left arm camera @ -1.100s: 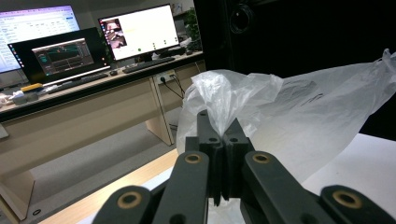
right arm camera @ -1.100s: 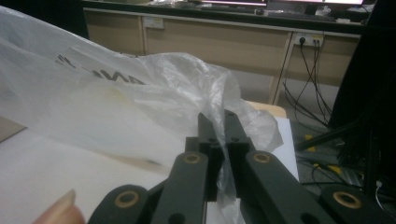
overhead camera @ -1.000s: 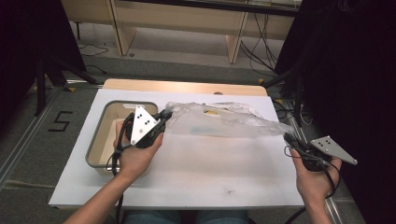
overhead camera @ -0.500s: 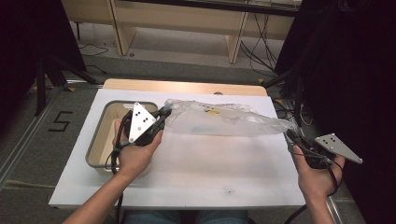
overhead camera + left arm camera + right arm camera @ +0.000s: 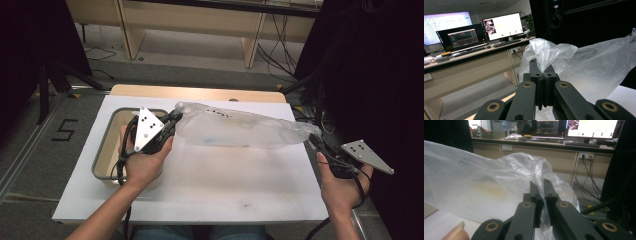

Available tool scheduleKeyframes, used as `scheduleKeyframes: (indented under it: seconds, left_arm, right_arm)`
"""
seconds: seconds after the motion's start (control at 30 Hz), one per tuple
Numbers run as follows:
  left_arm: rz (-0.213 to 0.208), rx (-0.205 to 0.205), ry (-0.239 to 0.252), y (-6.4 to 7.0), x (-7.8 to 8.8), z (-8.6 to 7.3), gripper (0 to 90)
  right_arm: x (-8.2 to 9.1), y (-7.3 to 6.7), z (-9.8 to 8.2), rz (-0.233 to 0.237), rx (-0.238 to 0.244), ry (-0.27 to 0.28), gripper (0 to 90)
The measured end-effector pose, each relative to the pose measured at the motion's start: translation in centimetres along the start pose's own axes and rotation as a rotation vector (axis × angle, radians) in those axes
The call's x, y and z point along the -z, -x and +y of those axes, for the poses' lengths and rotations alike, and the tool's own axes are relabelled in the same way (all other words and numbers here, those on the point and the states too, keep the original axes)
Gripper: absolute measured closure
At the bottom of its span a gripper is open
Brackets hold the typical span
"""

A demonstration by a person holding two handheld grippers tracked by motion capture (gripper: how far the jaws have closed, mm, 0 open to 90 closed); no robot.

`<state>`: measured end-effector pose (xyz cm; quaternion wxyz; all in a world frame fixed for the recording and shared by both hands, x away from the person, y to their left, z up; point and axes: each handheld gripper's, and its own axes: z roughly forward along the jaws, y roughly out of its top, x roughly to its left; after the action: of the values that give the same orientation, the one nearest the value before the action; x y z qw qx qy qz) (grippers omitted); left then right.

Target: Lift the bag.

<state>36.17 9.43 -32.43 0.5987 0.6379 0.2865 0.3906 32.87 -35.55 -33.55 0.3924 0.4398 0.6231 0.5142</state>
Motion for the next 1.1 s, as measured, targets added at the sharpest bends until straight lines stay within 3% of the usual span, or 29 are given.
scheduleKeyframes:
  seconds: [0.33, 0.83, 0.97, 1.1]
  left_arm:
    - [0.027, 0.003, -0.006, -0.7, -0.8, -0.1, 89.0]
    - [0.029, 0.012, 0.054, -0.7, -0.3, 1.5, 89.0]
    - [0.042, 0.017, 0.047, -0.9, -0.8, 1.1, 89.0]
    - [0.054, 0.021, 0.006, -1.5, -1.7, 0.1, 88.9]
  right_arm:
    - [-0.9, 0.0, 0.1, -0.009, -0.012, 0.014, 89.7]
    - [-0.6, -0.2, 1.5, -0.013, -0.011, 0.065, 89.7]
    - [-0.9, -0.1, 1.4, -0.017, -0.015, 0.062, 89.7]
    - [-1.6, 0.1, 0.8, -0.022, -0.020, 0.050, 89.7]
